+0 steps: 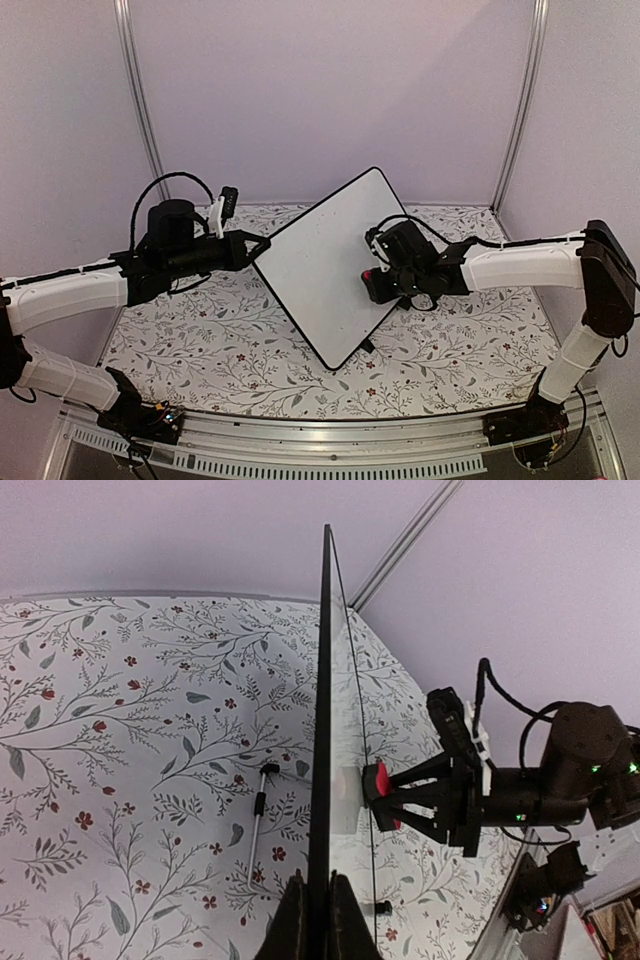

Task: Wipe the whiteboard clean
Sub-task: Erase the whiteboard on the whiteboard stand.

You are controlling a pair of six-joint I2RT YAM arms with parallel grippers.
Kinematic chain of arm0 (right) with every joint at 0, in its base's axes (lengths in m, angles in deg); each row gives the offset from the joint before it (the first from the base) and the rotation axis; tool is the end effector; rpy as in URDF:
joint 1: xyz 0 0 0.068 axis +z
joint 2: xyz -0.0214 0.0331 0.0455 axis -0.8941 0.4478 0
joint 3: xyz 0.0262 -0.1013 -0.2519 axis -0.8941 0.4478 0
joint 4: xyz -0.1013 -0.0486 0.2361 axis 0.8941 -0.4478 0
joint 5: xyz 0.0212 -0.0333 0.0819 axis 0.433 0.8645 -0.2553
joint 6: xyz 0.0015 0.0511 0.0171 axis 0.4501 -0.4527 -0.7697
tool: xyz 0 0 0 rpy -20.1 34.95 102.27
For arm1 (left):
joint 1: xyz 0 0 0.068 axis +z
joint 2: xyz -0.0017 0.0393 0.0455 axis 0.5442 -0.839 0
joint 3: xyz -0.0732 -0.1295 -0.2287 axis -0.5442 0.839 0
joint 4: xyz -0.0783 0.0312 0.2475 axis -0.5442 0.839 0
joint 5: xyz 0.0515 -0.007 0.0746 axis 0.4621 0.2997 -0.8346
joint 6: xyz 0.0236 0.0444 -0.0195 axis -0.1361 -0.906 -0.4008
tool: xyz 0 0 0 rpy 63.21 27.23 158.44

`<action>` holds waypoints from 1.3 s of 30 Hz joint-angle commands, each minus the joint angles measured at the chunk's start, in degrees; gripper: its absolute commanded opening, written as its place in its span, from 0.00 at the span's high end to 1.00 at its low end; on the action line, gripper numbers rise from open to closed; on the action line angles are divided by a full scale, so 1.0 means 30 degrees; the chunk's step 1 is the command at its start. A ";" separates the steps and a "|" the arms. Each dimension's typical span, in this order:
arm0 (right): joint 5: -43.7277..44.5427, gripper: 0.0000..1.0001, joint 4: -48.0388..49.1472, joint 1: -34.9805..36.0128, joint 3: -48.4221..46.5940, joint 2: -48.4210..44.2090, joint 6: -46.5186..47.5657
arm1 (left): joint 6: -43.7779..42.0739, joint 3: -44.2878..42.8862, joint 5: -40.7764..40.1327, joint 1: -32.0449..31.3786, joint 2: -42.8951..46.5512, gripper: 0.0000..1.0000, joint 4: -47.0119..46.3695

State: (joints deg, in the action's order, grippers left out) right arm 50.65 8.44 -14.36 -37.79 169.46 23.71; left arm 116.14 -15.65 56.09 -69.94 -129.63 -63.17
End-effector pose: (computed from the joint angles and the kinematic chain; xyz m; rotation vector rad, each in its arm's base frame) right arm 0.2419 0.2662 0.2042 -0.5659 2.3271 0.2607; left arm 0.2170 -0.1733 0.2725 0.2546 1.9837 -1.0110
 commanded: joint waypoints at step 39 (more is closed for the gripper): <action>-0.0274 0.77 0.0193 -0.0228 -0.0033 0.0287 0.0212 | -0.1762 -0.0036 0.1479 -0.0399 -0.0126 1.00 -0.0070</action>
State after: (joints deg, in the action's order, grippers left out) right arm 47.31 7.50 -15.04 -35.50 168.23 23.65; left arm 116.12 -15.65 56.23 -69.94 -129.63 -63.37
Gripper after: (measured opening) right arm 0.229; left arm 0.043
